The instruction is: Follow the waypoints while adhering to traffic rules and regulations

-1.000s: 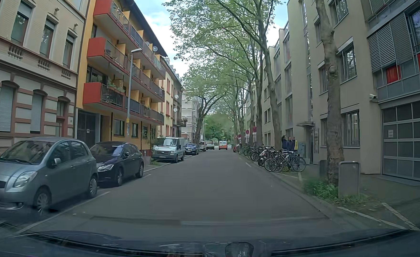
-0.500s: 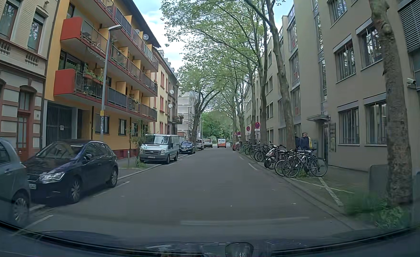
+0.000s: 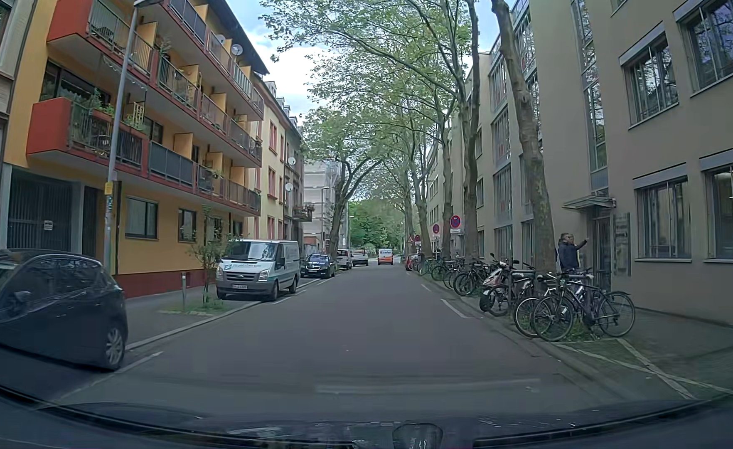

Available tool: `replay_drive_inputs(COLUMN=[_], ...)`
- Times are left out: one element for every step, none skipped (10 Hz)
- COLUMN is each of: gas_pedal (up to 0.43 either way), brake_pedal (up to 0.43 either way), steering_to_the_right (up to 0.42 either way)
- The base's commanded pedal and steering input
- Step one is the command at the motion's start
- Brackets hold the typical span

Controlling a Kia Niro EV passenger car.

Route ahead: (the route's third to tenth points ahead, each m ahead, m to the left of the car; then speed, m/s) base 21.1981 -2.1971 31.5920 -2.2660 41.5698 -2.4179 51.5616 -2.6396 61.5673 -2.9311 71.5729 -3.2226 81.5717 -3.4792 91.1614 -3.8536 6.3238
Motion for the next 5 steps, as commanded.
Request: replay_drive_inputs(gas_pedal=[0.059,0.059,0.059,0.059,0.059], brake_pedal=[0.000,0.000,0.000,0.000,0.000], steering_to_the_right=[0.005,0.004,0.003,0.004,0.003])
